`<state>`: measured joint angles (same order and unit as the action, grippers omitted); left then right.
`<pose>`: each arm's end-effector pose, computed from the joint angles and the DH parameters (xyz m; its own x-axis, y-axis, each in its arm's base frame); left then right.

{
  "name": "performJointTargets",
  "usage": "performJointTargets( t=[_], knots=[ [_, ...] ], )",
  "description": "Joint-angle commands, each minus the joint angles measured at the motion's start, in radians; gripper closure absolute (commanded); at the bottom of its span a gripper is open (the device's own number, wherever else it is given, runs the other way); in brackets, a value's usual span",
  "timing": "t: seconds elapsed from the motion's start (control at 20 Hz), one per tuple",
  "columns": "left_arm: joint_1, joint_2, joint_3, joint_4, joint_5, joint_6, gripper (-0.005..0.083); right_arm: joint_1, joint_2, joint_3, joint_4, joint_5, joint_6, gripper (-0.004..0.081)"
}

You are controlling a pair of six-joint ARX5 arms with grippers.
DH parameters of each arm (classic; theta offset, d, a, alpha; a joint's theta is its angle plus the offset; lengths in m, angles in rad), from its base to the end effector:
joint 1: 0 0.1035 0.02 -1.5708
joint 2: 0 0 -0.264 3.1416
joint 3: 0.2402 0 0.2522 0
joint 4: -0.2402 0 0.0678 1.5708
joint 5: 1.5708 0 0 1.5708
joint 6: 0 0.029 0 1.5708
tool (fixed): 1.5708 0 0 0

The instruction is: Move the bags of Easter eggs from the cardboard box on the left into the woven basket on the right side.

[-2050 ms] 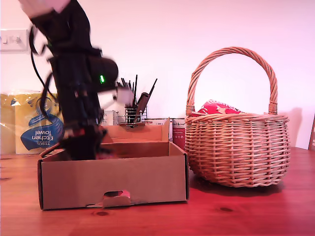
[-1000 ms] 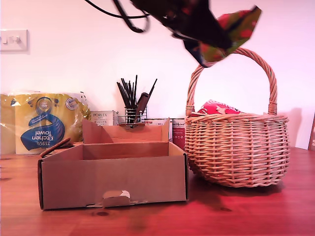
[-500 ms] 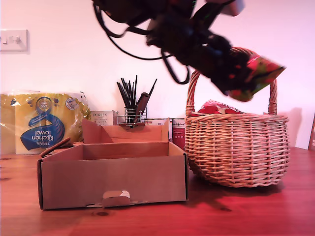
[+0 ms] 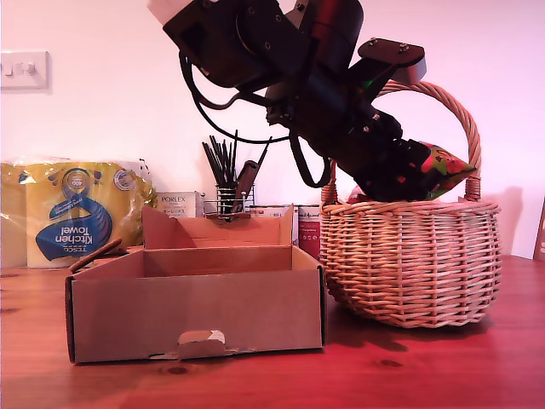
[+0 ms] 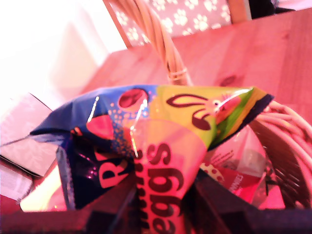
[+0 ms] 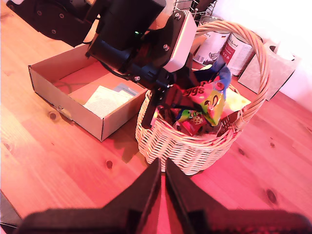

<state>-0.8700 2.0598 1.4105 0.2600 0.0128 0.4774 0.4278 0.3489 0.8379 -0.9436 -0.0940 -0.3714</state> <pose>0.2995 -0.3556 0.1995 0.5867 -0.7153 -0.3795 0.7981 0.4314 0.4208 0.0415 0.0219 0.3193 0.7749 0.4565 -0.4372 -0.6014 0.7454 -0.2877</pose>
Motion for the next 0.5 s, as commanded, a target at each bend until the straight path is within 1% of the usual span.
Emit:
performJointTargets(
  t=[0.0, 0.05, 0.1, 0.2, 0.25, 0.3, 0.45],
  knots=[
    [0.004, 0.046, -0.021, -0.020, -0.006, -0.011, 0.0568, 0.004, -0.007, -0.003, 0.010, 0.001, -0.003, 0.0783],
    [0.004, 0.046, -0.021, -0.019, -0.015, -0.034, 0.0502, 0.004, -0.007, -0.003, 0.010, 0.001, -0.003, 0.0783],
    [0.004, 0.046, -0.021, -0.015, -0.027, -0.042, 0.0405, 0.004, -0.007, -0.003, 0.010, 0.001, -0.003, 0.0783],
    [0.003, 0.046, -0.021, -0.004, -0.055, -0.044, 0.0177, 0.004, -0.007, -0.003, 0.010, 0.000, -0.003, 0.0783],
    [0.001, 0.043, -0.021, -0.002, -0.068, -0.043, 0.0108, 0.004, -0.007, -0.003, 0.010, 0.000, -0.003, 0.0783],
    [-0.001, 0.038, -0.021, -0.005, -0.093, -0.043, 0.0083, 0.004, -0.007, -0.003, 0.010, 0.000, -0.003, 0.0783],
    [-0.010, 0.006, -0.021, -0.024, -0.111, -0.044, 0.0081, 0.004, -0.007, -0.003, 0.009, 0.000, -0.003, 0.0783]
  ],
)
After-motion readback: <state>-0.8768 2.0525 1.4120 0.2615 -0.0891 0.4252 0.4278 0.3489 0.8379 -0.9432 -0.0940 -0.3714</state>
